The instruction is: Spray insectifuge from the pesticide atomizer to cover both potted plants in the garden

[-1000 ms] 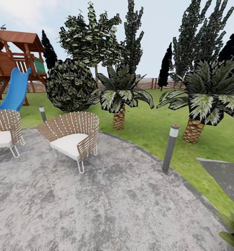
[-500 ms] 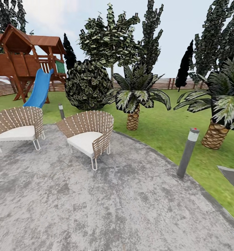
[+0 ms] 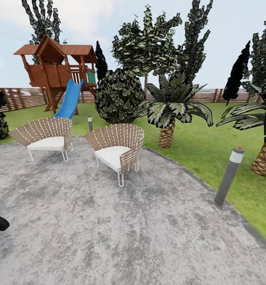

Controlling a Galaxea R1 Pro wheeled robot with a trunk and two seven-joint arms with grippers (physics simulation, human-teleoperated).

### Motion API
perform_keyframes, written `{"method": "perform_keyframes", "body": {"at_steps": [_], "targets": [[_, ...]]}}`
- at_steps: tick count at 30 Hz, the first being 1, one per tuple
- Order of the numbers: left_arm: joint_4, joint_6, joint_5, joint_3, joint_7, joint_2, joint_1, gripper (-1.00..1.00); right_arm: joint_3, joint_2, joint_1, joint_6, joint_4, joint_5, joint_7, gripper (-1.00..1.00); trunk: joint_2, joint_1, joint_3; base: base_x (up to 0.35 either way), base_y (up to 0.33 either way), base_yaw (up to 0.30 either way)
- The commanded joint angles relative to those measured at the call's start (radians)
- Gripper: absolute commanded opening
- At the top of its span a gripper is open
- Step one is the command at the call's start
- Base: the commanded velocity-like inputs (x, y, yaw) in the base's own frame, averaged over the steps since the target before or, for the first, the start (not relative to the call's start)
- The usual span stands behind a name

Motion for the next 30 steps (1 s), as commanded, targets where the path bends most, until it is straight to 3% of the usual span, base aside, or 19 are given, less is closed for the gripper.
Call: {"method": "perform_keyframes", "body": {"at_steps": [1, 7, 30], "targets": [[0.001, -0.003, 0.005, -0.002, 0.001, 0.0, -0.001, 1.0, 0.0, 0.0, 0.0, -0.003, 0.0, 0.001, -0.001, 1.0, -0.001, -0.001, -0.001, -0.319, -0.015, 0.281], [0.001, -0.003, 0.005, -0.002, 0.001, 0.001, -0.002, 1.0, -0.001, 0.0, -0.001, -0.004, 0.0, 0.001, -0.001, 1.0, -0.001, -0.001, -0.001, -0.211, -0.004, 0.281], [0.003, -0.002, 0.005, -0.002, 0.001, 0.001, -0.002, 1.0, -0.002, 0.0, -0.001, -0.004, 0.0, -0.001, -0.001, 1.0, -0.001, -0.001, -0.001, -0.005, 0.0, 0.281]]}}
